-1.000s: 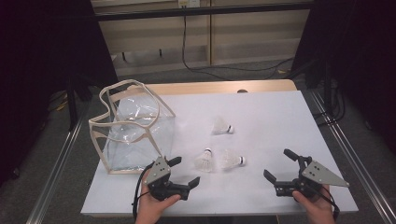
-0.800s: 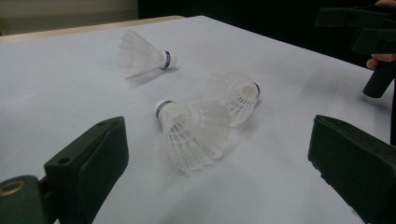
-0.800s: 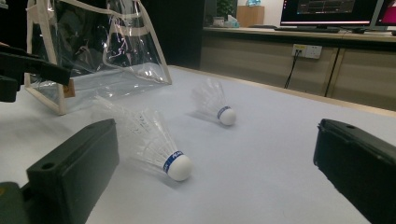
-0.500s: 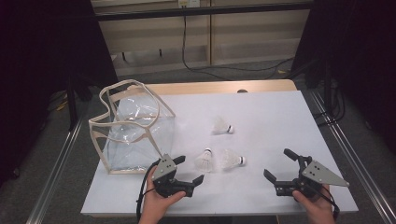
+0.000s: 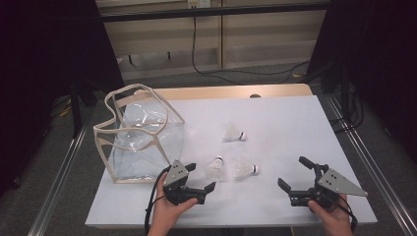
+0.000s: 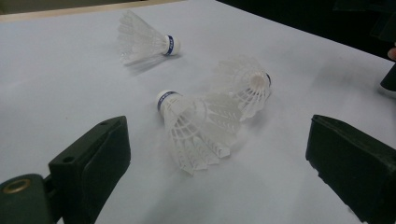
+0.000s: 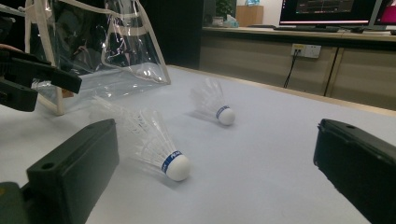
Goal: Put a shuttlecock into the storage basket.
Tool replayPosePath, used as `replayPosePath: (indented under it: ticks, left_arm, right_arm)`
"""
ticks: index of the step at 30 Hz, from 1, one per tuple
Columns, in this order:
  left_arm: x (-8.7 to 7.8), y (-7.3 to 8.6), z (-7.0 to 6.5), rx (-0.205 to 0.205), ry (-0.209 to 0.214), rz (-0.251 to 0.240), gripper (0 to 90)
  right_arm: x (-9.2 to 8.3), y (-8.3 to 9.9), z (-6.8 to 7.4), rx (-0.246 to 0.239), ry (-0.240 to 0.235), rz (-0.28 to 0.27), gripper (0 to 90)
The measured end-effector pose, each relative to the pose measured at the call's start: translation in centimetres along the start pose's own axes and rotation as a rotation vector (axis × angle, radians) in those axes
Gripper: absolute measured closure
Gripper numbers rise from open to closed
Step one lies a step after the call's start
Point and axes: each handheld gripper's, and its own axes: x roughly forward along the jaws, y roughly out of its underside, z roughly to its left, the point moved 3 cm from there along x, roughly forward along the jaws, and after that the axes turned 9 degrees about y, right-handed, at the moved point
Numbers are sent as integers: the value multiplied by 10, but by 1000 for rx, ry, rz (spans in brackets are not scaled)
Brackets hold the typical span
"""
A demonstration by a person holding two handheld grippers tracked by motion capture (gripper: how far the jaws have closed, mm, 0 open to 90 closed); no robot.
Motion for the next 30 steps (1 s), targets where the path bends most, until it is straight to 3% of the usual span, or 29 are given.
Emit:
replayPosePath:
  ticks: [5, 16, 30]
  left_arm:
    - [1, 1, 3, -5, -26, 14, 95]
    - [8, -1, 6, -4, -41, 38, 147]
    - [19, -4, 13, -37, -66, 48, 178]
  right_arm:
    - [0, 0, 0, -1, 0, -1, 0]
    - [0, 0, 0, 3, 2, -2, 0]
    - [1, -1, -1, 3, 2, -4, 0]
